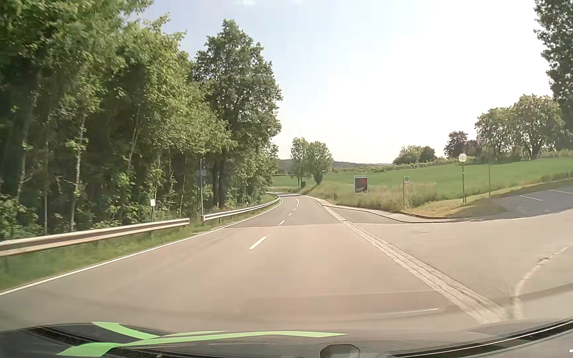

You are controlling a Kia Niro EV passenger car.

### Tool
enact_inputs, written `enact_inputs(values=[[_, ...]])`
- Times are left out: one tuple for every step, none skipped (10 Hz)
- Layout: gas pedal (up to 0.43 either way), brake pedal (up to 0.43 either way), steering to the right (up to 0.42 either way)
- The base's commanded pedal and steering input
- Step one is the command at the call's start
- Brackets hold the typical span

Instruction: Follow the waypoints while adhering to traffic rules and regulations

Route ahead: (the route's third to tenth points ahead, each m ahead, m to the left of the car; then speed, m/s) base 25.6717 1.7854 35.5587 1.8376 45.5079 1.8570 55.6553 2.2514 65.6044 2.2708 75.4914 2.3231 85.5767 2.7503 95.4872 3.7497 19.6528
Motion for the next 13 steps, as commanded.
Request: enact_inputs(values=[[0.0,0.0,-0.004],[0.0,0.0,-0.004],[0.0,0.0,-0.004],[0.0,0.0,-0.004],[0.0,0.0,-0.004],[0.0,0.0,-0.003],[0.0,0.0,0.0],[0.0,0.0,0.0],[0.0,0.0,0.0],[0.0,0.006,0.0],[0.0,0.043,0.0],[0.0,0.055,-0.001],[0.0,0.067,-0.001]])
